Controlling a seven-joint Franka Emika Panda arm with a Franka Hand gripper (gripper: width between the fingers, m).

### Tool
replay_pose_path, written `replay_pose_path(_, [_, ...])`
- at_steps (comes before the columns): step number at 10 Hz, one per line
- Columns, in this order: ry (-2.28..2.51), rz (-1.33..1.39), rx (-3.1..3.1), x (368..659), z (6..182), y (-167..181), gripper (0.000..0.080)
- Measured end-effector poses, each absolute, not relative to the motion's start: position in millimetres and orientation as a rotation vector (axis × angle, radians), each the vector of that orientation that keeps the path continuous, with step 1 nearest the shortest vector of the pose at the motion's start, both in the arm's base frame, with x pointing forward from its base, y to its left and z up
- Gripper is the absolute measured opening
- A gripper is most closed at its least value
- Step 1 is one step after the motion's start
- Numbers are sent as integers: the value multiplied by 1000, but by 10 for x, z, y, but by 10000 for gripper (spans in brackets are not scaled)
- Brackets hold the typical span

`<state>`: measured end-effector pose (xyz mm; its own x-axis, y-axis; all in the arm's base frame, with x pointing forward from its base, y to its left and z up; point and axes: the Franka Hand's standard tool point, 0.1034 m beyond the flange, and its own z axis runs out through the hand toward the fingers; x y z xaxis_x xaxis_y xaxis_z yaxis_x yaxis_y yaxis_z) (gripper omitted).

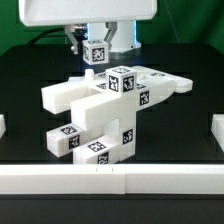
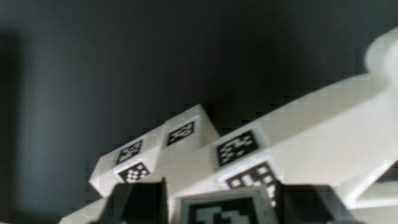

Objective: Assemble chair

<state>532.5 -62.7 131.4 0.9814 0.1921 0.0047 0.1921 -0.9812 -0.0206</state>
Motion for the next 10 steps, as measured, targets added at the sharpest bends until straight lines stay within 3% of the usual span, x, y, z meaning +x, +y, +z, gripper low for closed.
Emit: replay_pose_path(10, [-301, -2, -3125, 5405, 1245, -708, 288])
